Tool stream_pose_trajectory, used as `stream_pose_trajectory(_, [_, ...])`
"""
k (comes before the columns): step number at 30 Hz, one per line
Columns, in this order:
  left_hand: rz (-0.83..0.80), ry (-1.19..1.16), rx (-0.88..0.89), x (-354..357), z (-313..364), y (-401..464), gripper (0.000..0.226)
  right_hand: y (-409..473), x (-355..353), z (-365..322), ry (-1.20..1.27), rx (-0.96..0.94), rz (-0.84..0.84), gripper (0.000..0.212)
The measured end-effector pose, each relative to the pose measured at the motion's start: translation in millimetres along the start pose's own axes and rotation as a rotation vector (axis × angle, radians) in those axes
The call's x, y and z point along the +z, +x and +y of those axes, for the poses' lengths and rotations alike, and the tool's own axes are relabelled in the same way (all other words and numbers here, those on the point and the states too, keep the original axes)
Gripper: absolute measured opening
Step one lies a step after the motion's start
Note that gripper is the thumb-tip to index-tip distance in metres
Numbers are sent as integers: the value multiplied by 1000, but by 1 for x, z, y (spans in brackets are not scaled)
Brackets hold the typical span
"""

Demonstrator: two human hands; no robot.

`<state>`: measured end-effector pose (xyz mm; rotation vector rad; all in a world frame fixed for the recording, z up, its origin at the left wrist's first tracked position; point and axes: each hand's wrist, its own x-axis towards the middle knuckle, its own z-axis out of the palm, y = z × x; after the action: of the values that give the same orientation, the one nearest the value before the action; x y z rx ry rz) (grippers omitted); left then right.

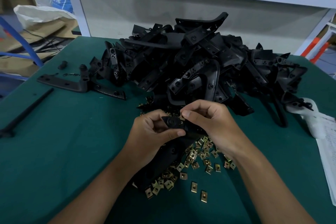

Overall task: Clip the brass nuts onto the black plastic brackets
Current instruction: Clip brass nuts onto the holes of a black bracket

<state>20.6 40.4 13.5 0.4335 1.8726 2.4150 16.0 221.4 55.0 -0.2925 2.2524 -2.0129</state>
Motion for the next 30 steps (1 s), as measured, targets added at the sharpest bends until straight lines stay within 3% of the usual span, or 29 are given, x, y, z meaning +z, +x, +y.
stream_pose_trajectory(4, [-6, -77, 12, -1, 0, 2, 29, 0, 1, 1, -20, -12, 30, 13])
stream_pose_trajectory(12, [-20, 12, 26, -4, 2, 1, 40, -2, 4, 3, -26, -83, 14, 26])
stream_pose_trajectory(19, [38, 5, 18, -5, 5, 1, 35, 0, -9, 5, -26, -67, -86, 28])
stream_pose_trajectory(22, [107, 40, 14, -6, 7, 2, 29, 0, -24, 16, -290, -13, 16, 24])
stream_pose_trajectory(25, [132, 4, -32, -9, 6, 4, 23, -4, -26, 34, -709, -13, -105, 11])
stream_pose_trajectory(26, [129, 7, -49, -10, 5, 5, 25, -6, -23, 37, -811, -35, -164, 15])
stream_pose_trajectory(28, [115, 55, -73, -13, 4, 5, 26, -6, -20, 42, -921, -95, -193, 29])
stream_pose_trajectory(30, [104, 87, -87, -15, 3, 6, 29, -4, -19, 43, -968, -169, -147, 22])
